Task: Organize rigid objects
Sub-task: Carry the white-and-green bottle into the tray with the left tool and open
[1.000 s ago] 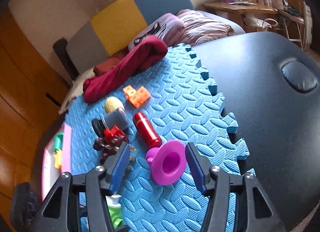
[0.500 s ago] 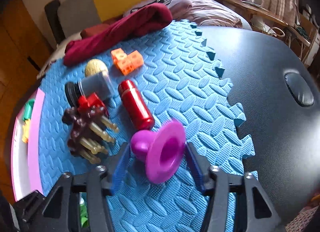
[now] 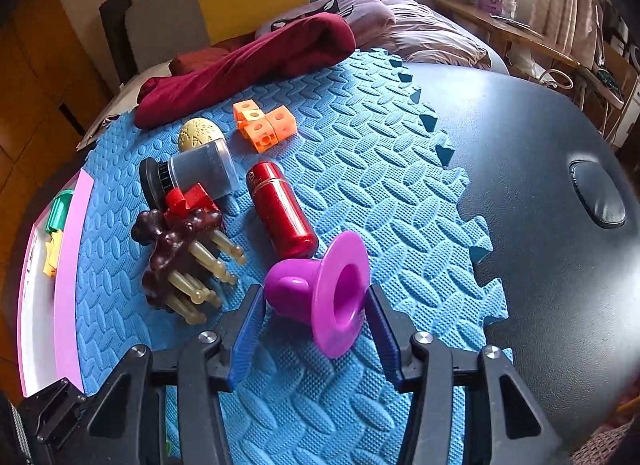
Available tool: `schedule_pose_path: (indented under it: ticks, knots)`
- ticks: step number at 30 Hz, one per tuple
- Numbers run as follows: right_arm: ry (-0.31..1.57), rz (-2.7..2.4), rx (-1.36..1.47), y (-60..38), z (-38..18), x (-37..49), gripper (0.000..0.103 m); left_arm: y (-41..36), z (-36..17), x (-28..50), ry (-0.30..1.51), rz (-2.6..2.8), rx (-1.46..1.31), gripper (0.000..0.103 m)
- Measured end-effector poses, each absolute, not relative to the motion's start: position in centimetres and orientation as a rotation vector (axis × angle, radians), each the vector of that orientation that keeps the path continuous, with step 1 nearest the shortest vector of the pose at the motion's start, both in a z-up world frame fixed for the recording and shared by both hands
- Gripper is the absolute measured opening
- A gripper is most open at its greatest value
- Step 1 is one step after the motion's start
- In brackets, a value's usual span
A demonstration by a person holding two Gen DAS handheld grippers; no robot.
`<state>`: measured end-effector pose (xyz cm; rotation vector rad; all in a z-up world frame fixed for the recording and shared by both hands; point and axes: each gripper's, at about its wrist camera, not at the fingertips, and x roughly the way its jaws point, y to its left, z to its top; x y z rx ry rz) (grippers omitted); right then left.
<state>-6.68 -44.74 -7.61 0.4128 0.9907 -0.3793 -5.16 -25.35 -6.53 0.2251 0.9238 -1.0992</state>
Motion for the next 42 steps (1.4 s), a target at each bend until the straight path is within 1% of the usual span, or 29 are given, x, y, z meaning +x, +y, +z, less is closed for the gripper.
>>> schedule_pose_path:
  ticks: [10, 18, 21, 23, 29, 38, 42]
  knots:
    - [0.997, -0.378, 0.403, -44.6, -7.6, -6.6, 0.052, -22.3, -3.3, -4.7, 0.884, -1.083, 0.151, 0.054]
    - [1.000, -0.376, 0.398, -44.5, -7.7, -6.5, 0.052, -15.8, -0.1, 0.6, 0.839, -0.882, 0.016, 0.054]
    - [1.006, -0.378, 0.382, -44.3, -7.7, -6.5, 0.052, -13.1, -0.6, 4.1, 0.857, -0.731, -0.001, 0.054]
    - [1.006, -0.378, 0.379, -44.3, -7.7, -6.5, 0.052, -11.2, -1.8, 7.1, 0.906, -0.619, -0.020, 0.054]
    - [1.006, -0.377, 0.379, -44.3, -7.7, -6.5, 0.052, -8.3, -4.7, 13.0, 0.988, -0.439, -0.050, 0.054]
    - [1.008, -0.377, 0.372, -44.3, -7.7, -6.4, 0.052, -8.6, -6.2, 16.1, 0.985, -0.345, -0.008, 0.055]
    - [1.009, -0.377, 0.372, -44.3, -7.7, -6.4, 0.052, -8.8, -6.8, 17.4, 0.992, -0.318, -0.007, 0.057]
